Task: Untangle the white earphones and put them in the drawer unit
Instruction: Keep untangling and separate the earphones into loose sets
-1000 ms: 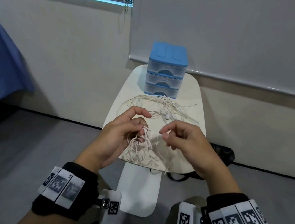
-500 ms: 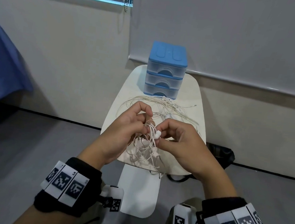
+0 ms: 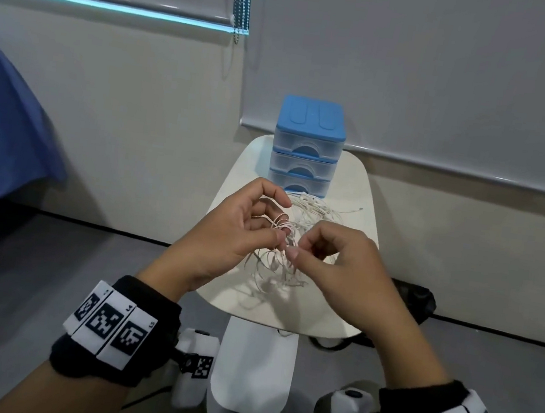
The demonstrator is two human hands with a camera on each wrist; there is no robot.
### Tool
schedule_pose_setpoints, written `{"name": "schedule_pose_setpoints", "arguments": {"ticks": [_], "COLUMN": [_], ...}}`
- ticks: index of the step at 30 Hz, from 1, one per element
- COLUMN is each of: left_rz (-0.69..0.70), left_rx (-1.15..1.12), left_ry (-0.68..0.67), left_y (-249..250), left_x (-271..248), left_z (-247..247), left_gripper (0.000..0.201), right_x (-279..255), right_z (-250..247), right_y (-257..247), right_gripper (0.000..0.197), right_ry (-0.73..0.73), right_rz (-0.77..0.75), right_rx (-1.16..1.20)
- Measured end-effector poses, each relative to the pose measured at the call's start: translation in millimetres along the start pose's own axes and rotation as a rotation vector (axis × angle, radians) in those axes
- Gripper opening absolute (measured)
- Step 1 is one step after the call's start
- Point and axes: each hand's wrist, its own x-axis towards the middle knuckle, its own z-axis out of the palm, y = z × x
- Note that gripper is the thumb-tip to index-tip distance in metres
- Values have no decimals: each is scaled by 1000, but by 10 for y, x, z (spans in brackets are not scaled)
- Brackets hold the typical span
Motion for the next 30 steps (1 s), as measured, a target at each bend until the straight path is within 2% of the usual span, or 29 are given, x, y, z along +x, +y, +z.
{"name": "schedule_pose_setpoints", "arguments": {"ticks": [5, 9, 13, 19, 23, 26, 30], "left_rz": [-19, -107, -156, -171, -200, -202, -167], "left_rx": [-23, 111, 176, 171, 193, 168, 132], "left_ry": [21, 60, 71, 101, 143, 209, 275], "left_y": [53, 81, 75, 128, 174, 182, 171], "left_x": [3, 56, 87, 92, 93, 109, 95], "left_z": [-4, -89, -162, -210, -289, -364, -431], "left_gripper": [32, 30, 21, 12, 13, 14, 7], "right_x": [86, 147, 195, 217, 202, 184, 189], "right_z": [-11, -212, -461, -649, -727, -785, -832], "right_y": [4, -144, -345, -401, -375, -409, -401], "right_gripper": [18, 11, 7, 12, 18, 27, 26], "right_ry": [30, 111, 171, 282, 379, 414, 466], "right_rz": [6, -31, -2, -8, -7, 5, 27], "right_rx": [-6, 277, 480, 678, 905, 1031, 1111]}}
